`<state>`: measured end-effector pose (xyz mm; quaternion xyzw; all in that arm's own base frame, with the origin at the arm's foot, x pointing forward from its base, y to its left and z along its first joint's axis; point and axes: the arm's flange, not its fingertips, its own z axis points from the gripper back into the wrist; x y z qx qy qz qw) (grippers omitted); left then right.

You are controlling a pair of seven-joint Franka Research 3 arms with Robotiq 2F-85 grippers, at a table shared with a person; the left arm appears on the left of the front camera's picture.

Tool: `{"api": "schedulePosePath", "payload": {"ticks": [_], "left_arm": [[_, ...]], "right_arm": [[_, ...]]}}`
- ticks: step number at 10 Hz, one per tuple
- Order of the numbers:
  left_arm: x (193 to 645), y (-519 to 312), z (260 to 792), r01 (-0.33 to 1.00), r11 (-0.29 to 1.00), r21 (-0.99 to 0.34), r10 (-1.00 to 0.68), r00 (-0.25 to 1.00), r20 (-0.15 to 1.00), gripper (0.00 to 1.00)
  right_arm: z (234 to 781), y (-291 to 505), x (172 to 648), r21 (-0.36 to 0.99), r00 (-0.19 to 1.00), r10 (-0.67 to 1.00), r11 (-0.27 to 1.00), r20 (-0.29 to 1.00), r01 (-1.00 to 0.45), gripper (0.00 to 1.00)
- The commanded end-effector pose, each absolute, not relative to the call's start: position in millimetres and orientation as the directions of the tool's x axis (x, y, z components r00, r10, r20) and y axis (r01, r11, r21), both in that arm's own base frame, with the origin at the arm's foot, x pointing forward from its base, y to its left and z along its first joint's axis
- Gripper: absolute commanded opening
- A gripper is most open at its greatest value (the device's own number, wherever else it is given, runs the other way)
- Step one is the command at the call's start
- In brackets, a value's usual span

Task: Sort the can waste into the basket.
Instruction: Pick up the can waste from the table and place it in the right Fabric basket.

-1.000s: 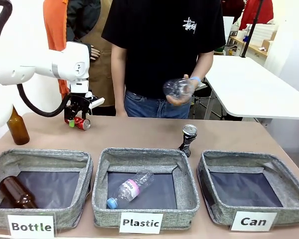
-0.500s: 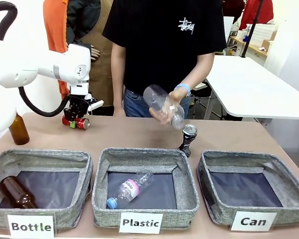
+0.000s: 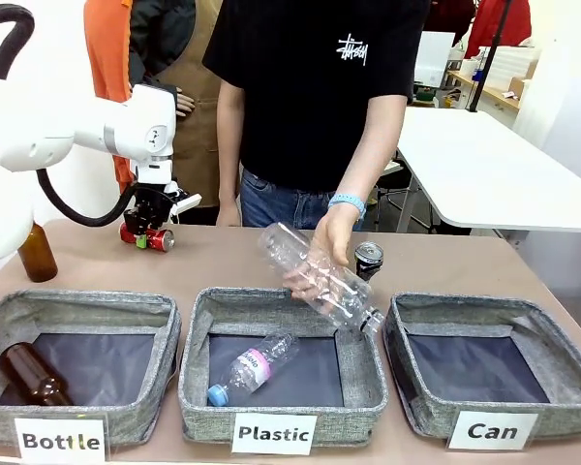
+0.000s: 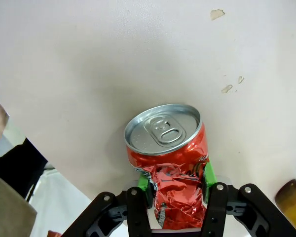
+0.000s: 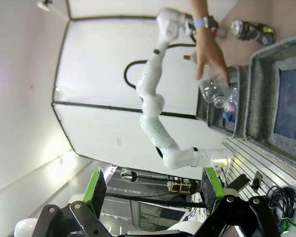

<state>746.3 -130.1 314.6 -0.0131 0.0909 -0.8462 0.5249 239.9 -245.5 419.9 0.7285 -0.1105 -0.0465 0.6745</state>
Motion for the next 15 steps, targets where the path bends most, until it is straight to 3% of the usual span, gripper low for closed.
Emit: {"api": "schedulePosePath", "payload": {"ticks": [1,2,3,5,6,8,10,11,12,13,14,15], "left_arm": [[729.4,-121.4,345.4,0.927,-0.345,-0.145,-0.936,-0.352,-0.022,0.00],[711.2,-113.5,368.8,0.941,-0.301,-0.152,-0.953,-0.298,0.044,0.00],[688.2,-102.2,396.5,0.957,-0.253,-0.144,-0.966,-0.240,0.097,0.26],[639.0,-82.0,445.6,0.967,-0.173,-0.187,-0.949,-0.112,0.295,0.26],[608.2,-76.4,464.8,0.948,-0.068,-0.312,-0.905,0.073,0.419,0.26],[536.7,-53.6,486.3,0.913,-0.059,-0.403,-0.789,0.204,0.580,0.26],[481.3,-21.5,483.0,0.924,-0.140,-0.355,-0.587,0.211,0.782,0.26],[462.4,-13.6,476.6,0.936,-0.103,-0.336,-0.457,0.255,0.852,0.26],[458.1,-19.9,467.4,0.946,-0.064,-0.317,-0.335,0.279,0.900,0.26],[467.5,-40.7,458.4,0.954,0.063,-0.292,-0.242,0.298,0.923,0.26],[469.0,-2.8,480.4,0.920,-0.090,-0.381,-0.440,0.306,0.844,0.26],[469.0,-2.8,480.4,0.920,-0.090,-0.381,-0.440,0.306,0.844,0.26]], "right_arm": [[421.9,-248.2,236.2,0.992,0.973,-0.212,-0.066,0.087,-0.103,1.00],[421.9,-248.2,236.2,0.992,0.973,-0.212,-0.066,0.087,-0.103,1.00],[421.9,-248.2,236.2,0.992,0.973,-0.212,-0.066,0.087,-0.103,1.00],[421.9,-248.2,236.2,0.992,0.973,-0.212,-0.066,0.087,-0.103,1.00],[421.9,-248.2,236.2,0.992,0.973,-0.212,-0.066,0.087,-0.103,1.00],[421.9,-248.2,236.2,0.992,0.973,-0.212,-0.066,0.087,-0.103,1.00],[421.9,-248.2,236.2,0.992,0.973,-0.212,-0.066,0.087,-0.103,1.00],[421.9,-248.2,236.2,0.992,0.973,-0.212,-0.066,0.087,-0.103,1.00],[421.9,-248.2,236.2,0.992,0.973,-0.212,-0.066,0.087,-0.103,1.00],[421.9,-248.2,236.2,0.992,0.973,-0.212,-0.066,0.087,-0.103,1.00],[421.9,-248.2,236.2,0.992,0.973,-0.212,-0.066,0.087,-0.103,1.00],[421.9,-248.2,236.2,0.992,0.973,-0.212,-0.066,0.087,-0.103,1.00]]}}
